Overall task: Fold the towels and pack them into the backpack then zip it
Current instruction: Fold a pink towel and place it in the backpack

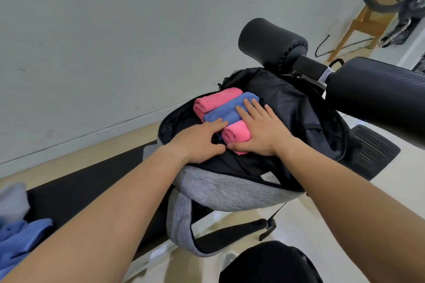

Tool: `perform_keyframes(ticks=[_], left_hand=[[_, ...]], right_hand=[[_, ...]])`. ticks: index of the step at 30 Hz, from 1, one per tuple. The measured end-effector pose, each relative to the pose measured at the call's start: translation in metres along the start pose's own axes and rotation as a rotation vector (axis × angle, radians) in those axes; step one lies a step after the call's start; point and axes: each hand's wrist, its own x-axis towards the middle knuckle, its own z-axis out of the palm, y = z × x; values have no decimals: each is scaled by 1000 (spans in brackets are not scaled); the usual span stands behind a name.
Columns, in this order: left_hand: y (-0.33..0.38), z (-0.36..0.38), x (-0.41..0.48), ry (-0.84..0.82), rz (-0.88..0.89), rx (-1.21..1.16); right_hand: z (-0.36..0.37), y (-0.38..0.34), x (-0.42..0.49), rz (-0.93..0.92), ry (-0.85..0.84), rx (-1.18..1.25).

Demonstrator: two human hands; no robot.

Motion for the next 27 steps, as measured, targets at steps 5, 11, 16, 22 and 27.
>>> perform_keyframes(ticks=[5, 11, 16, 22, 27], left_hand=[[8, -19, -17, 343, -67, 236], [-23, 2, -45, 248, -230, 295], [-35, 14, -48, 269, -274, 150], [-28, 3, -45, 246, -304, 66], [-14, -28, -75, 322, -274, -28]], right_hand=[[-10, -4, -3, 16, -62, -49], [-17, -37, 6, 32, -7, 102], [2, -34, 17, 190, -82, 119], [-9, -40, 18, 205, -155, 81], [-47, -73, -4, 188, 32, 87]])
